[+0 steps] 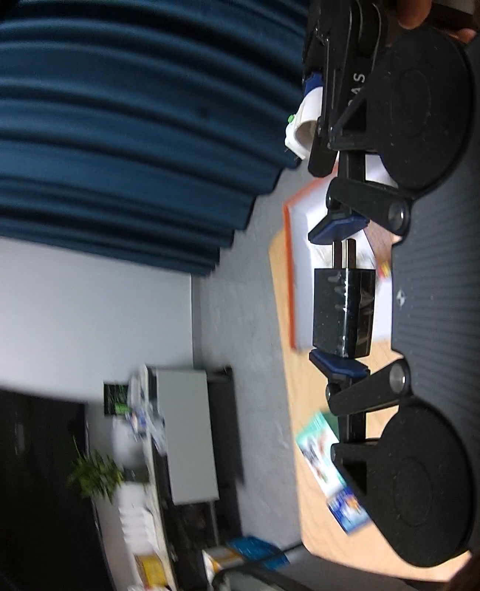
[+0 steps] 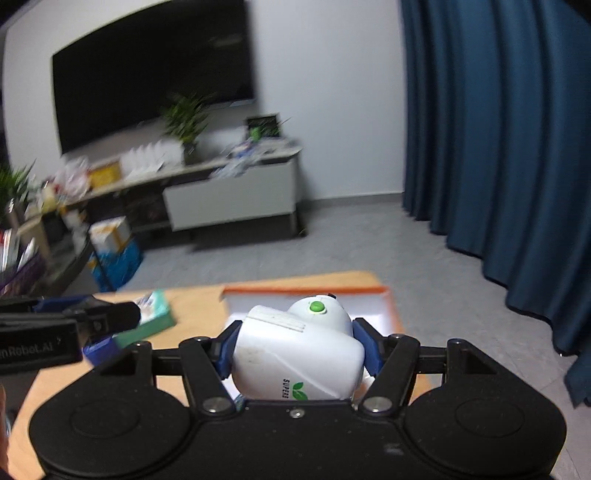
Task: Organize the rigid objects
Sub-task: 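Carry the black plug with the left tool while the right tool carries the diffuser to the lid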
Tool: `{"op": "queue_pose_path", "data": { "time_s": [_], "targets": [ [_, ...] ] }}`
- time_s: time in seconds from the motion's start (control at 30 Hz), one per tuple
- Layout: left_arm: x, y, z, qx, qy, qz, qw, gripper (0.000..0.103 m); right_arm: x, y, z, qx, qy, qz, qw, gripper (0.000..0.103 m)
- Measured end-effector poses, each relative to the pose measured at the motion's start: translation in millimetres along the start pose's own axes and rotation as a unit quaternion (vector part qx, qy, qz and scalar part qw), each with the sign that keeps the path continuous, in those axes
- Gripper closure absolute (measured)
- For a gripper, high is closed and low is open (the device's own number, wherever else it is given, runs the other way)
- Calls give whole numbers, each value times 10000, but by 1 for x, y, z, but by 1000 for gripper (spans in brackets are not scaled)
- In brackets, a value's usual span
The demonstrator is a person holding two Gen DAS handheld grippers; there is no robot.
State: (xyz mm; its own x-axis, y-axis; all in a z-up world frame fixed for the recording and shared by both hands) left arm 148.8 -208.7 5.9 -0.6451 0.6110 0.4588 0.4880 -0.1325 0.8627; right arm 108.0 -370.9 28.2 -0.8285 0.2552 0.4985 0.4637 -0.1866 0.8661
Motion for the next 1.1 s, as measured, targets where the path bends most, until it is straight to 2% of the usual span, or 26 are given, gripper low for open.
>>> {"op": "queue_pose_path", "data": {
  "time_s": [0.17,0.27,0.77,1.1],
  "targets": [
    [-15,15,-21,-132,-150,-87,9998,40,7,12,-28,-173,-62,-194,9996,27],
    [-21,15,-24,-129,-99,-122,9998,40,7,13,-36,-214,-58,-227,9995,27],
    [-26,-49,-25,-15,118,557,9984,40,-6,-25,-40,-295,100,269,9992,27],
    [-19,-70,-28,169,263,774,9965,40,-5,-48,-33,-151,149,508,9985,27]
  ]
}}
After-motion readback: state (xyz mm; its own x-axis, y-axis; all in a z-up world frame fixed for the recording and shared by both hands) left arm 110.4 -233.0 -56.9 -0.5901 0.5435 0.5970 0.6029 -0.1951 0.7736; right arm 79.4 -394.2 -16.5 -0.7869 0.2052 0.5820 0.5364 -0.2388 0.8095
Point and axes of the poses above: each gripper's, at about its wrist camera, not at the fingertips, and x roughly against the way its jaws point, z to its left, y to its top, the point moved 5 cm from there along -x, roughly the way its jaws point, and after that the axes turned 11 degrees about -y, right-handed, at the moved point
